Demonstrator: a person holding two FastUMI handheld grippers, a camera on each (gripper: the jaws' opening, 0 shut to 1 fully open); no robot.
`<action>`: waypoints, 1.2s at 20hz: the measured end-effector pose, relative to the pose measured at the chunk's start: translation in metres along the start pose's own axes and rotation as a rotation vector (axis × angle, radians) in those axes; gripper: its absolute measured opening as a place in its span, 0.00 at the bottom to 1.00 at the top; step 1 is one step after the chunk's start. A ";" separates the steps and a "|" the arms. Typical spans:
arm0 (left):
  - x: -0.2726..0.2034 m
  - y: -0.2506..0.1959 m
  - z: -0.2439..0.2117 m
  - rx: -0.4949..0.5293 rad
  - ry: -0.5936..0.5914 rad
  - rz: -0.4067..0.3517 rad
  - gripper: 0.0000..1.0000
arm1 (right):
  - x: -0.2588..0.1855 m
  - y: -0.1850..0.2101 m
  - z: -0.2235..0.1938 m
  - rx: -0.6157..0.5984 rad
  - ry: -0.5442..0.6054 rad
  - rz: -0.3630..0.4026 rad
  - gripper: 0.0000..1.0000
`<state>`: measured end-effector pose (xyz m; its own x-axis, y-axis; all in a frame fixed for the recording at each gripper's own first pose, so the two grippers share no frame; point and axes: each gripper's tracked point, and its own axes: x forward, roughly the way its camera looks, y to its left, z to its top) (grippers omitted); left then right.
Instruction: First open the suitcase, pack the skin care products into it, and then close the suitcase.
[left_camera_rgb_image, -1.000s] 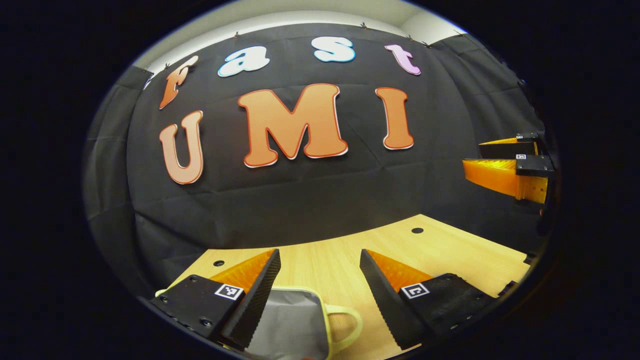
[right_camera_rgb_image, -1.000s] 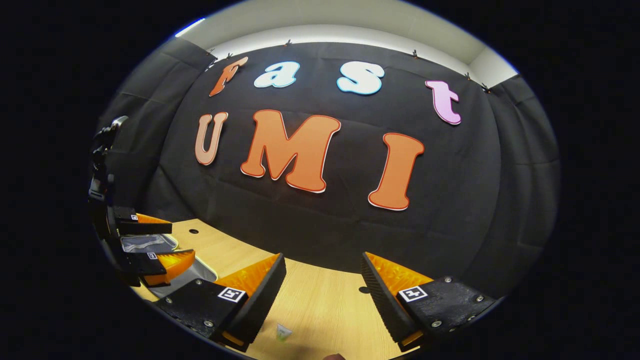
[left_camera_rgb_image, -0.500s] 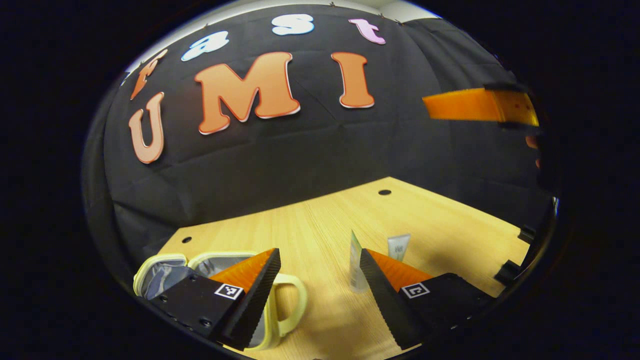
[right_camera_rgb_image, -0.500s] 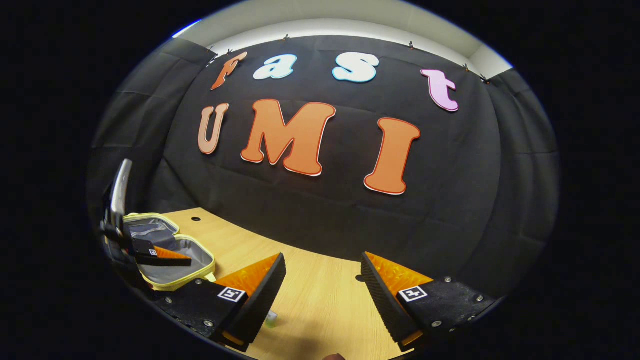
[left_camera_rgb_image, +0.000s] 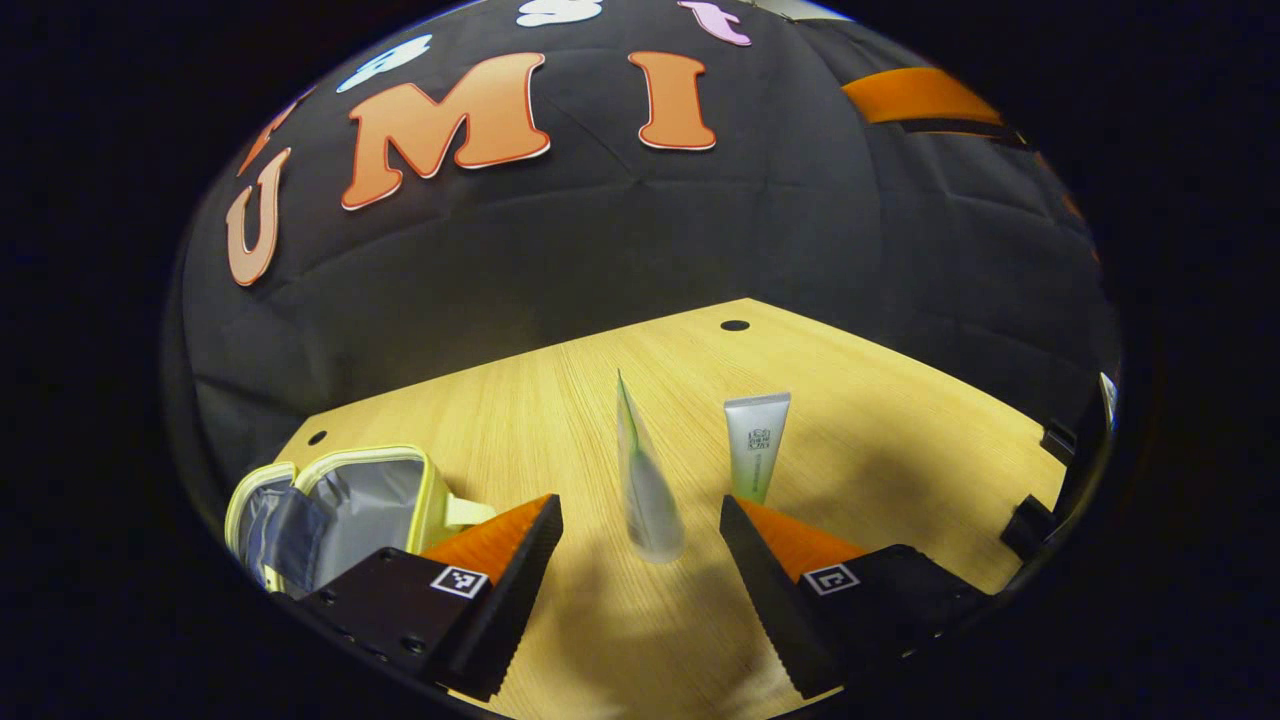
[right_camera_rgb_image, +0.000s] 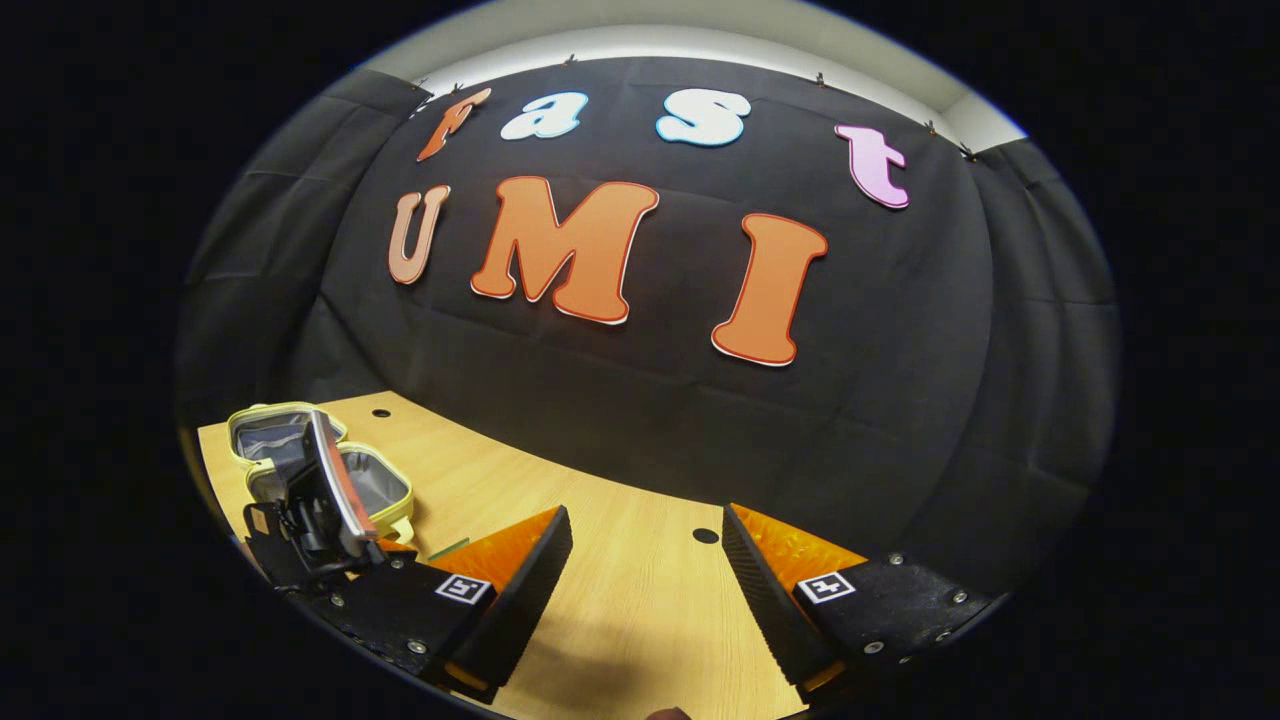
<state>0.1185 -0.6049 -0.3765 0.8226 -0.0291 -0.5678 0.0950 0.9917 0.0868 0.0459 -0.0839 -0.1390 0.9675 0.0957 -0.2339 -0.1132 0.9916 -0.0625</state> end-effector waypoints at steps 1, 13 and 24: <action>0.008 -0.002 -0.004 -0.013 0.012 -0.007 0.98 | -0.001 -0.001 -0.002 -0.002 0.013 0.002 0.96; 0.047 -0.009 -0.018 -0.097 0.088 -0.055 0.43 | -0.003 -0.013 -0.030 -0.021 0.076 0.001 0.96; -0.053 0.090 0.073 -0.104 -0.027 0.142 0.45 | 0.013 0.061 -0.092 0.042 0.185 0.251 0.95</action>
<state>0.1240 -0.5233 -0.2786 0.8387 0.1098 -0.5334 -0.0801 0.9937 0.0788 0.0304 -0.0300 -0.2355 0.8526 0.3245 -0.4095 -0.3305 0.9420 0.0585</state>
